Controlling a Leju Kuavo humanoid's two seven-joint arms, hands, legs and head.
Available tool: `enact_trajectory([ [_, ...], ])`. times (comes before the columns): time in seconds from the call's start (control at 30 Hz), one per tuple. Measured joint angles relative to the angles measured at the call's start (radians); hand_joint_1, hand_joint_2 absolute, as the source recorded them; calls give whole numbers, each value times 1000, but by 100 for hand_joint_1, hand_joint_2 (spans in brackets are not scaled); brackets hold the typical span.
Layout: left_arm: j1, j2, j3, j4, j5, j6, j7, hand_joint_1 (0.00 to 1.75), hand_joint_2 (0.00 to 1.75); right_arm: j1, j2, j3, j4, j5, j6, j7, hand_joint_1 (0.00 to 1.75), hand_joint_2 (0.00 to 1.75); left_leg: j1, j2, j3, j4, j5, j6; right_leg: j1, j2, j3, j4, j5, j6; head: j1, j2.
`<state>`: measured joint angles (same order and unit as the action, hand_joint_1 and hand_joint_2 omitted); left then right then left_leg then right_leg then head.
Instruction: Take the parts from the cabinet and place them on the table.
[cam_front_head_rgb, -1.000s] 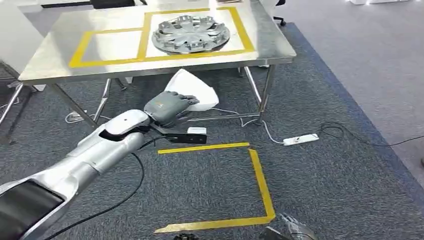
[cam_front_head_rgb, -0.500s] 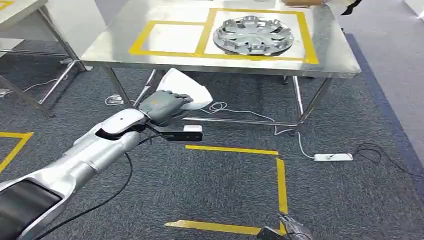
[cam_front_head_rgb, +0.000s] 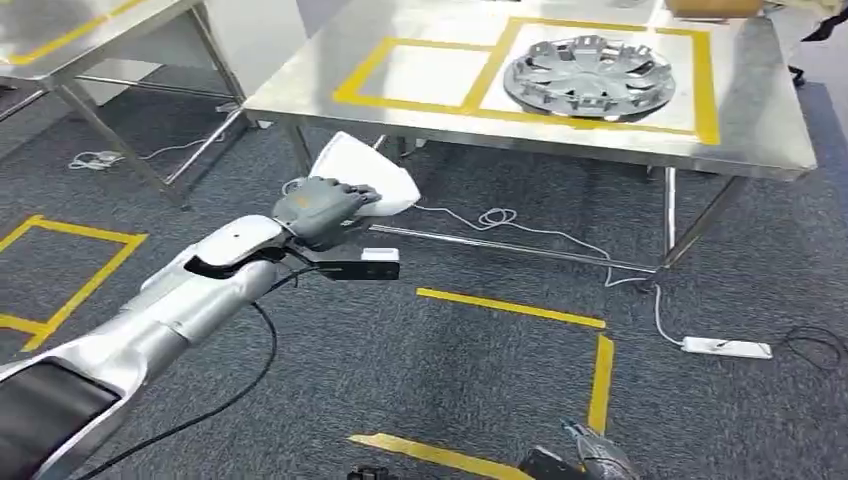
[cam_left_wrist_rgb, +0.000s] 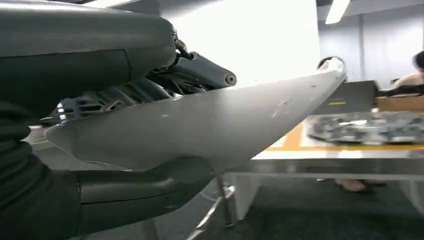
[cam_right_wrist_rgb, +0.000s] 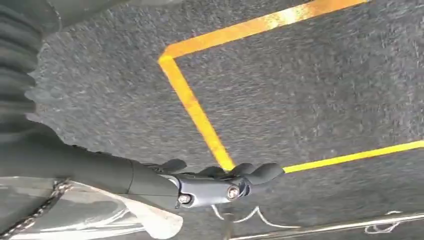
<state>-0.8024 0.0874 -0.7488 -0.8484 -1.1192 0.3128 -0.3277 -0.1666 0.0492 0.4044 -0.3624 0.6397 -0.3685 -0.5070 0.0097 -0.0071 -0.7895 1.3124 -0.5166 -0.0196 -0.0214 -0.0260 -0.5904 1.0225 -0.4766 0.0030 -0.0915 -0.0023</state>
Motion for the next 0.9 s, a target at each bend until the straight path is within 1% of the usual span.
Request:
enact_trajectory([
  [0.03, -1, 0, 1, 0, 0, 0, 0, 175, 175, -2, 0, 0, 0, -1, 1, 6, 0, 175, 0, 0, 28, -58, 38, 3, 1, -8, 2, 0, -2, 2, 0, 0],
  [0.07, -2, 0, 3, 0, 0, 0, 0, 175, 175, -5, 0, 0, 0, -2, 2, 10, 0, 175, -2, 1, 75, -149, 85, 11, 3, -15, 7, 0, -4, 3, -1, 0],
  [0.1, -5, 2, 6, 0, 0, 0, 0, 175, 175, -7, 0, 0, 0, -2, 3, 11, 0, 175, -7, 6, 120, -237, 125, 22, 3, -19, 12, 0, -8, 6, -1, 0],
  [0.13, -9, 3, 6, 1, 0, -1, 0, 175, 175, -7, 0, 0, 0, -3, 4, 12, 0, 175, -14, 17, 145, -269, 107, 33, 6, -25, 11, -1, -10, 9, 3, 0],
  [0.17, -14, 1, 6, 1, 0, -2, -1, 175, 175, -8, -1, 0, 0, -3, 5, 13, 0, 175, -17, 18, 147, -289, 106, 35, 7, -28, 8, 0, -10, 13, 0, 0],
  [0.2, -16, -1, 6, 1, 0, -3, -2, 175, 175, -8, -2, 0, 0, -3, 11, 13, 0, 175, -19, 17, 145, -289, 104, 34, 7, -32, 8, -2, -9, 19, 2, 0],
  [0.23, -15, -4, 6, 2, 0, -3, -3, 175, 175, -6, -3, 0, 0, -2, 13, 14, 0, 175, -14, 16, 149, -294, 106, 22, 10, -31, 8, 1, -14, 12, 2, 0],
  [0.27, -15, -5, 5, 5, 0, -2, -7, 175, 175, -6, -4, 0, 0, -1, 15, 16, 0, 175, -15, 16, 149, -294, 105, 21, 8, -31, 9, -1, -12, 12, 1, 0],
  [0.37, -16, -10, 6, 10, 0, -2, -11, 175, 175, -7, -5, 0, 0, 1, 18, 19, 0, 175, -17, 16, 149, -294, 103, 23, 7, -31, 14, -11, -9, 16, 2, 0],
  [0.4, -16, -12, 5, 11, 0, -2, -11, 175, 175, -7, -5, 0, 0, 1, 18, 21, 0, 175, -17, 16, 149, -294, 102, 27, 7, -31, 15, -14, -8, 19, 2, 0],
  [0.6, -16, -14, 5, 18, 0, 2, -16, 175, 175, -7, -5, 0, 0, -2, 18, 21, 0, 175, -17, 16, 149, -294, 101, 31, 7, -30, 18, -21, -4, 27, 2, 0],
  [0.9, -17, -21, 5, 30, 6, 7, -17, 175, 175, -7, -5, -2, 0, -9, 16, 24, 0, 175, -17, 16, 150, -293, 102, 32, 8, -29, 18, -21, -2, 29, 1, 0],
])
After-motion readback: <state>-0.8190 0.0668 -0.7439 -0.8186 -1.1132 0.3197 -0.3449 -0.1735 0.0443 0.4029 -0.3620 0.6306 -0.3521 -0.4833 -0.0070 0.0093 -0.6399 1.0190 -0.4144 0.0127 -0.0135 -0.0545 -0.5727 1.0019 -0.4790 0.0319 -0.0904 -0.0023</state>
